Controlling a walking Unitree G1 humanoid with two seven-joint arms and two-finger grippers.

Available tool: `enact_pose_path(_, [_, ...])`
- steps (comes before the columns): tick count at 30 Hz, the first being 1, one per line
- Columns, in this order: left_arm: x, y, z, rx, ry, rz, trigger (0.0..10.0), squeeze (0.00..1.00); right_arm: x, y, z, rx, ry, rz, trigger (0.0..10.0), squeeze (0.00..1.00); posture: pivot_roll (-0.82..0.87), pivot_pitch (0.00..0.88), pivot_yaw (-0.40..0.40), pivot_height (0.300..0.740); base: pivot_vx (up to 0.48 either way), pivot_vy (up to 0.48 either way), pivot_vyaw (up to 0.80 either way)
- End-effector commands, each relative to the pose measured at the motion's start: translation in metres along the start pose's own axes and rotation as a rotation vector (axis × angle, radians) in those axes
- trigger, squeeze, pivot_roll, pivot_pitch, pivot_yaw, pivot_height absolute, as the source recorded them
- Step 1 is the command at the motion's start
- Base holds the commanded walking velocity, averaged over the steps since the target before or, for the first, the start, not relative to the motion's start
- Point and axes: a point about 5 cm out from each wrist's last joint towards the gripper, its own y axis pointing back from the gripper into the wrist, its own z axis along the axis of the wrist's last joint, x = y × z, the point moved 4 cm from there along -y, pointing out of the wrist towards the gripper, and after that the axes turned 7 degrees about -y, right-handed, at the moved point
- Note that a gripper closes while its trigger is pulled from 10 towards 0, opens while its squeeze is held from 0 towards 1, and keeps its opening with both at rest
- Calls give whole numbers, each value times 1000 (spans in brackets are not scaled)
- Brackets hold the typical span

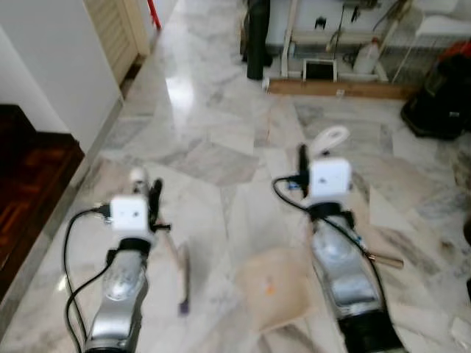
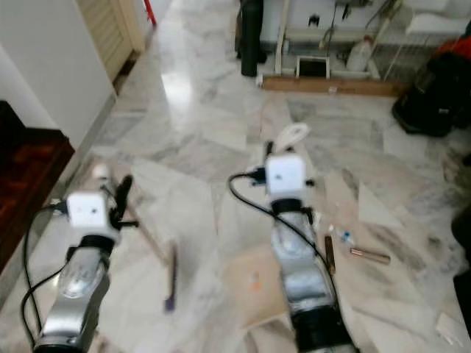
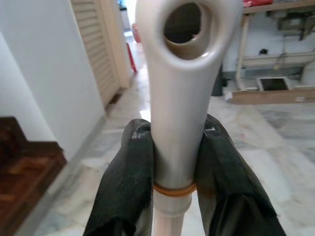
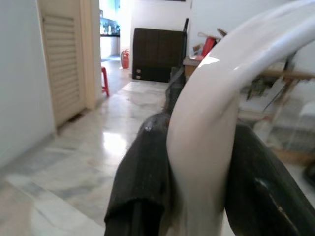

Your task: Sweep floor

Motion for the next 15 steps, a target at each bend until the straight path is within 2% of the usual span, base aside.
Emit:
enact_pose_path(1, [0,-2,7,-31,14,16,10000,0,-8,-1,10,-44,10,-15,10000,0,81,99,35,740,337,0,0])
enact_pose_path(15, [4,-2,4,-23,29,35,10000,0,-6,-3,12,-52,10,-1,10000,0,77,84,31,740,336,0,0])
